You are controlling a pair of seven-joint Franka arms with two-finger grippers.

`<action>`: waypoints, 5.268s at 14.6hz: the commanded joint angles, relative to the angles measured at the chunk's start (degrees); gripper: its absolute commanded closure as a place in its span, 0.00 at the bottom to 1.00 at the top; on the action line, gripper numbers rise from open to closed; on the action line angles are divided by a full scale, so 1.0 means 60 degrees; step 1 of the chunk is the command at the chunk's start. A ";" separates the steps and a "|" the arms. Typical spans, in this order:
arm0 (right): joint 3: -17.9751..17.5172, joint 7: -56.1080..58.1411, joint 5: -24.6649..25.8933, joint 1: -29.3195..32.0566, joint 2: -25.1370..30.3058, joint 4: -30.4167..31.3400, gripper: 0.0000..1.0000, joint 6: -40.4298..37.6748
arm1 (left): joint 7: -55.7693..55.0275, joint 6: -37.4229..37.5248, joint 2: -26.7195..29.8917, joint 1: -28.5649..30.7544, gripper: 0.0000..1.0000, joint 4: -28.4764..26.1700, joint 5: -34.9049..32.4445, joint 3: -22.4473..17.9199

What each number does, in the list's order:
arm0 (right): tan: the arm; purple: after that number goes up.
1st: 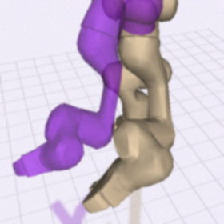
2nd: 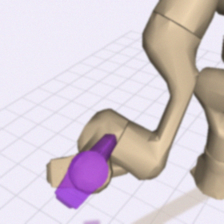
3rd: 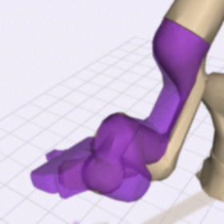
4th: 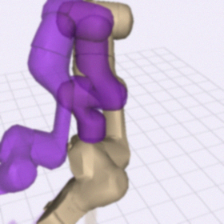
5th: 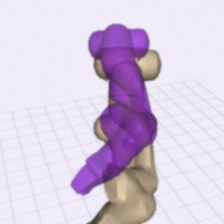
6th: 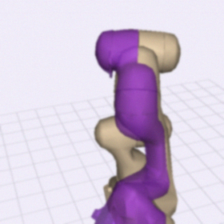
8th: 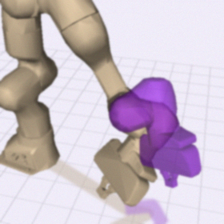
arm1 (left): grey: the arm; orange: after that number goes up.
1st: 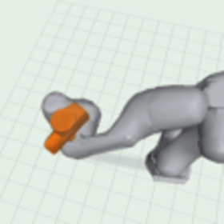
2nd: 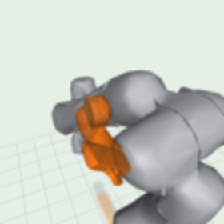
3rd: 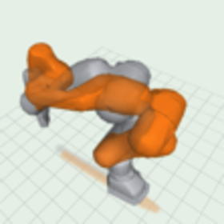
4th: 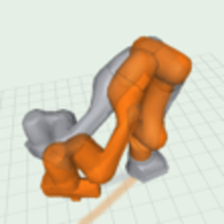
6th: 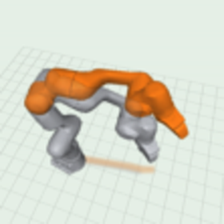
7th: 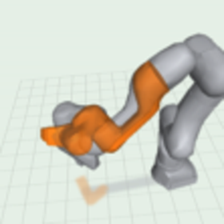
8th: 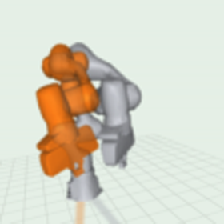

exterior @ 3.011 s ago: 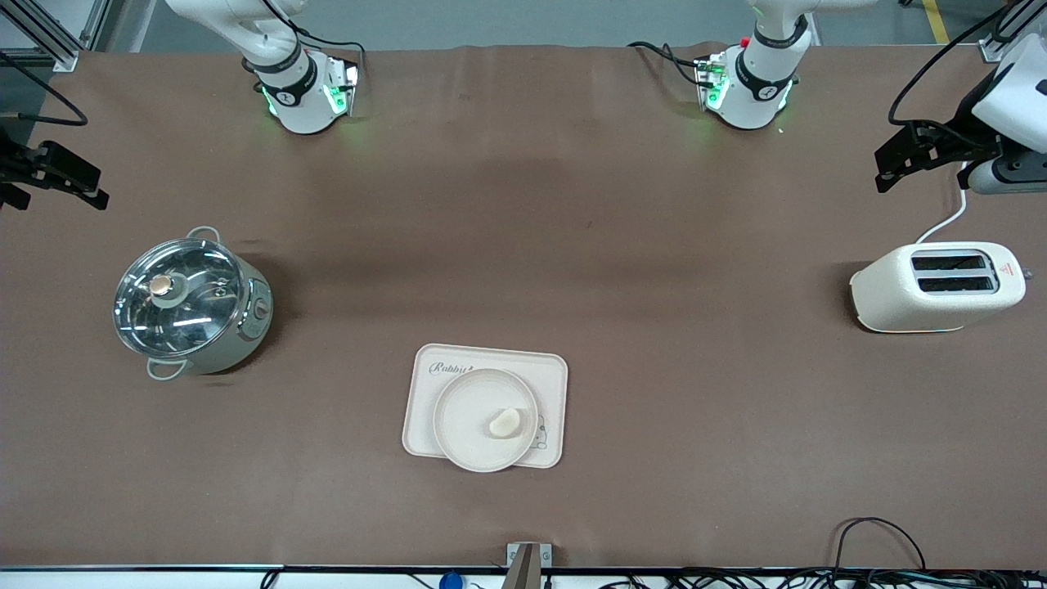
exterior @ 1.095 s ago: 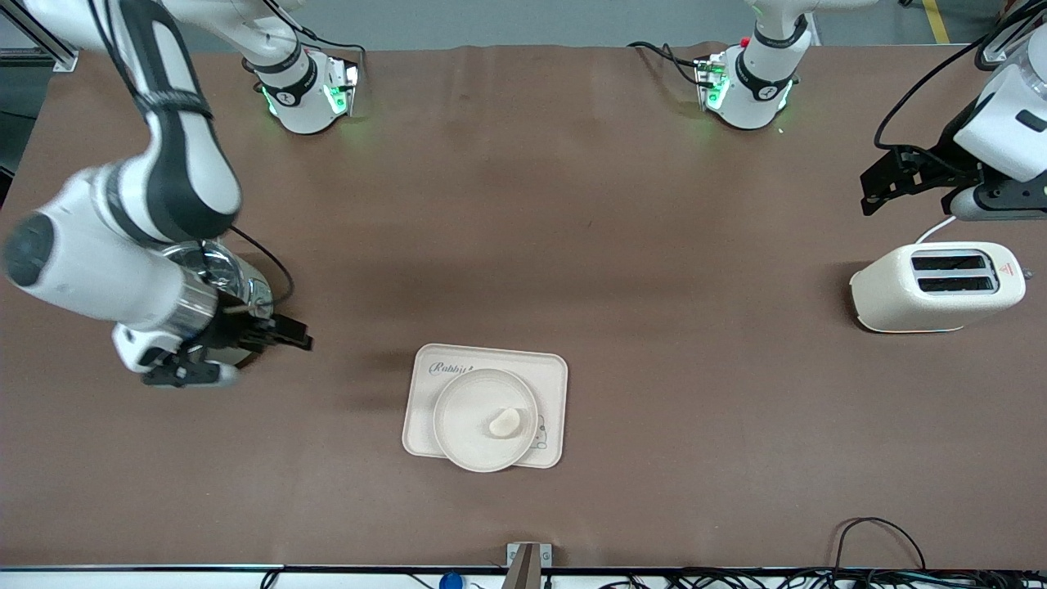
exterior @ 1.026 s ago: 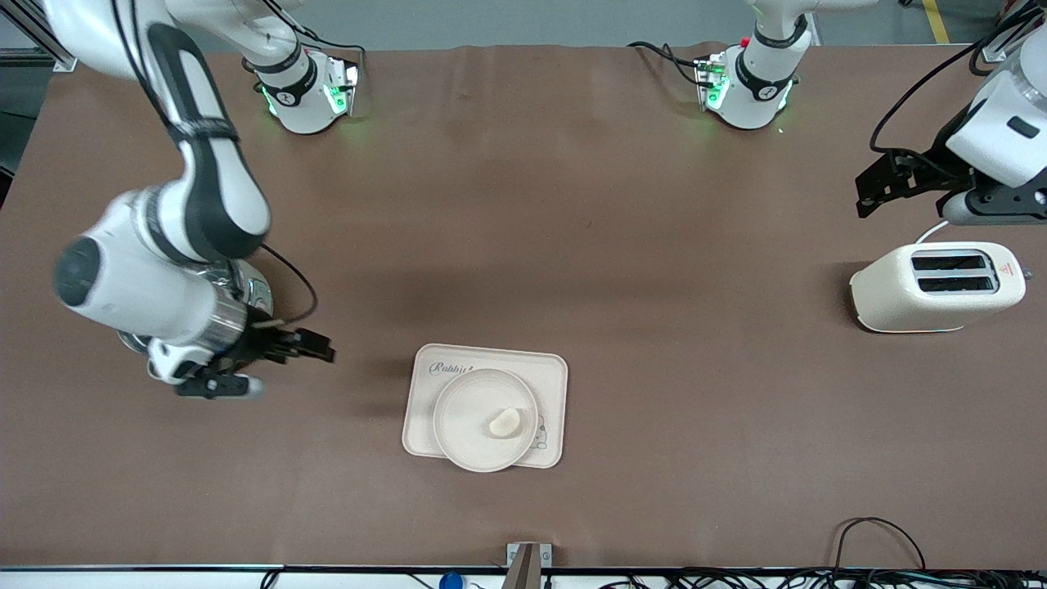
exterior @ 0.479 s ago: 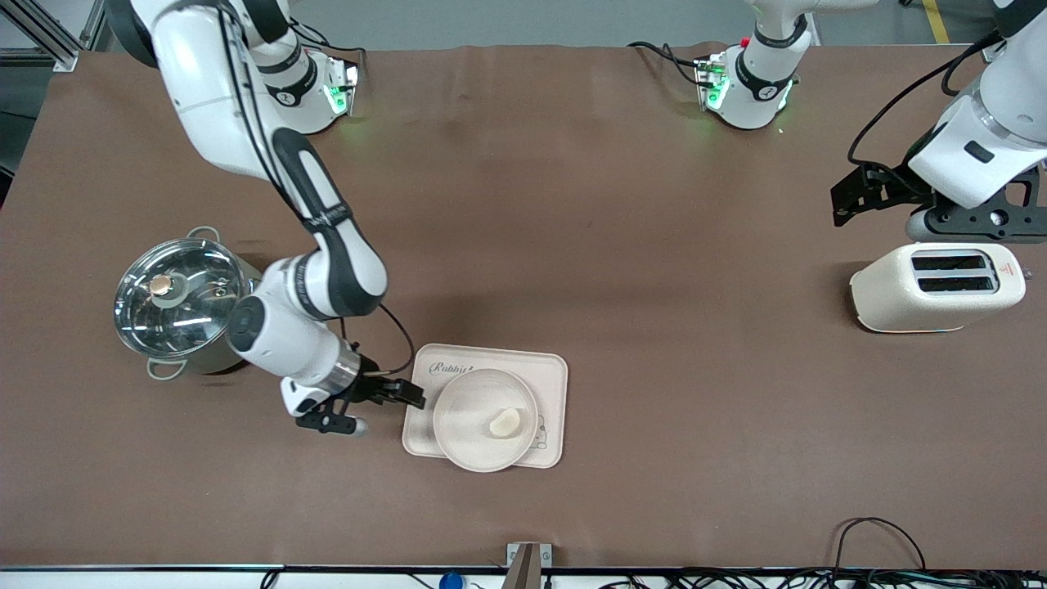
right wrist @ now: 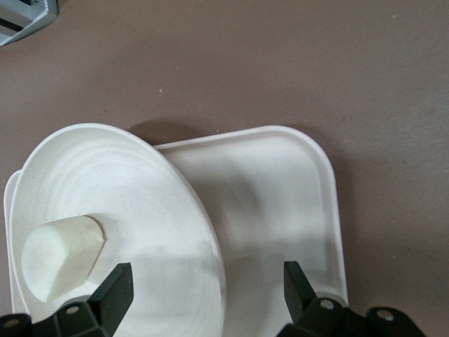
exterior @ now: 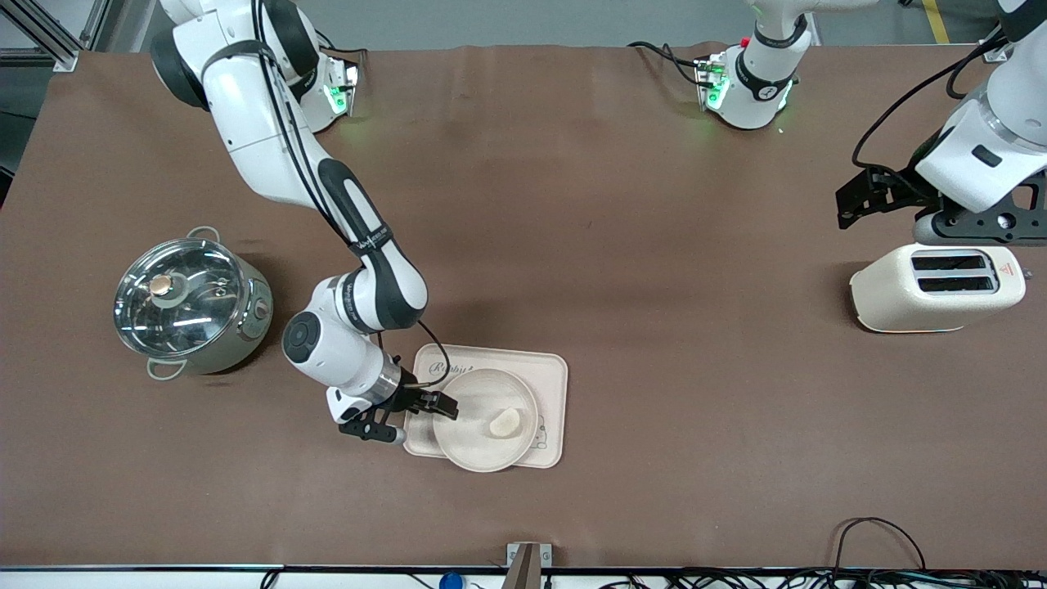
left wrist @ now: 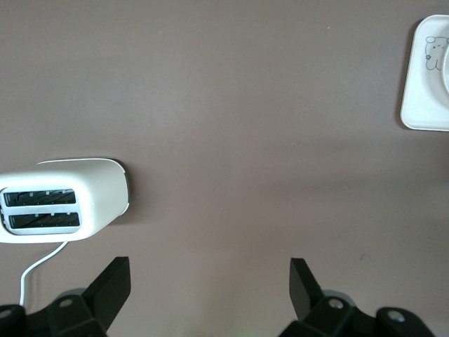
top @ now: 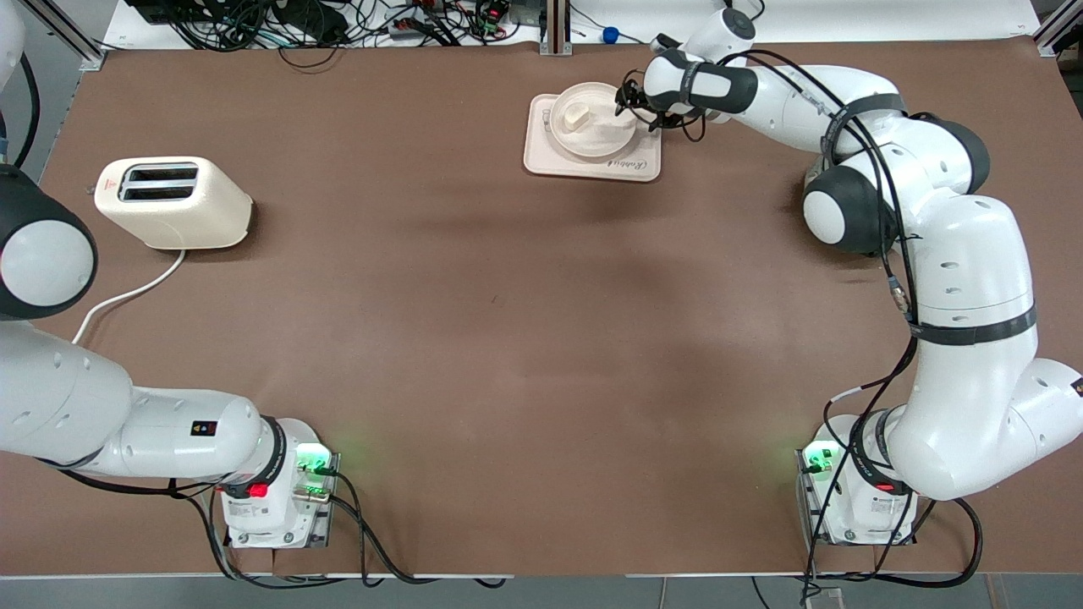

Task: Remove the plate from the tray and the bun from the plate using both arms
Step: 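Grasp the plate rim with the right gripper, then lift the plate off the tray while the left gripper reaches in, then grasp the bun on the plate with the left gripper, then release the plate and withdraw the right arm to rest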

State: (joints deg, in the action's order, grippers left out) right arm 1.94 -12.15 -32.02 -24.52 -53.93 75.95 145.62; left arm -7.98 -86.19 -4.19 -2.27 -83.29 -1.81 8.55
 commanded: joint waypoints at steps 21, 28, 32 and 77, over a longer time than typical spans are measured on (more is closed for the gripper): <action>-0.0645 0.0106 -0.0669 -0.0833 0.4662 0.5395 1.00 0.0923 | -0.0105 0.0112 0.0009 -0.0076 0.00 -0.0092 0.0184 0.0228; -0.1347 0.0135 -0.1446 -0.1143 0.5781 0.8594 1.00 0.3280 | -0.2460 -0.1306 -0.0078 -0.0105 0.00 -0.1467 0.0741 0.1414; -0.1348 0.0252 -0.1446 -0.1172 0.5400 0.8640 1.00 0.3518 | -0.4903 -0.2390 -0.0837 -0.0164 0.00 -0.1777 0.0697 0.2571; 0.0452 0.2640 0.5424 0.4190 0.9046 0.1685 0.00 -1.0191 | -1.4754 -0.8765 -0.7872 -0.4881 0.78 0.0142 -0.4503 0.1944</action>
State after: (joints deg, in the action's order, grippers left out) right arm 3.26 4.12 -0.52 0.22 0.31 90.74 87.43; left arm -95.67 -138.65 -50.57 -30.76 -83.53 -27.57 20.83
